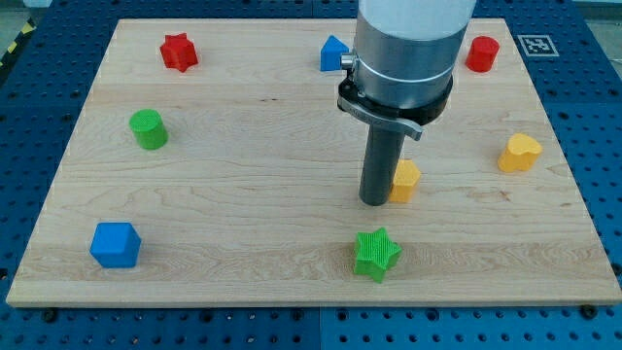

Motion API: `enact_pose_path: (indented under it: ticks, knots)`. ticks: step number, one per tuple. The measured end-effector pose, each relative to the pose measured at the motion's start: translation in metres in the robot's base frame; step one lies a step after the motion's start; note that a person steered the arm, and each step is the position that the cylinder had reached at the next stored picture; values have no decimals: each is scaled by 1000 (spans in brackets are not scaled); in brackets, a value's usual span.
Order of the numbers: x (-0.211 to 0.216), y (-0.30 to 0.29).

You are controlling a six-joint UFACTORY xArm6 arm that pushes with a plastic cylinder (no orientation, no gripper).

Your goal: Push the yellow hexagon towards the bottom right of the board

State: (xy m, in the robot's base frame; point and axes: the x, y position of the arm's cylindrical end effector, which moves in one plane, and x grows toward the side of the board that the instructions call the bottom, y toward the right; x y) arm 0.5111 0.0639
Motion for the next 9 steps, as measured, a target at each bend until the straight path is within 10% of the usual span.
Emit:
enact_pose_path:
  ticks: [2, 4, 7, 9]
  knots:
    - [-40, -6]
    - [3, 117]
    - [-13, 18]
    - [25, 97]
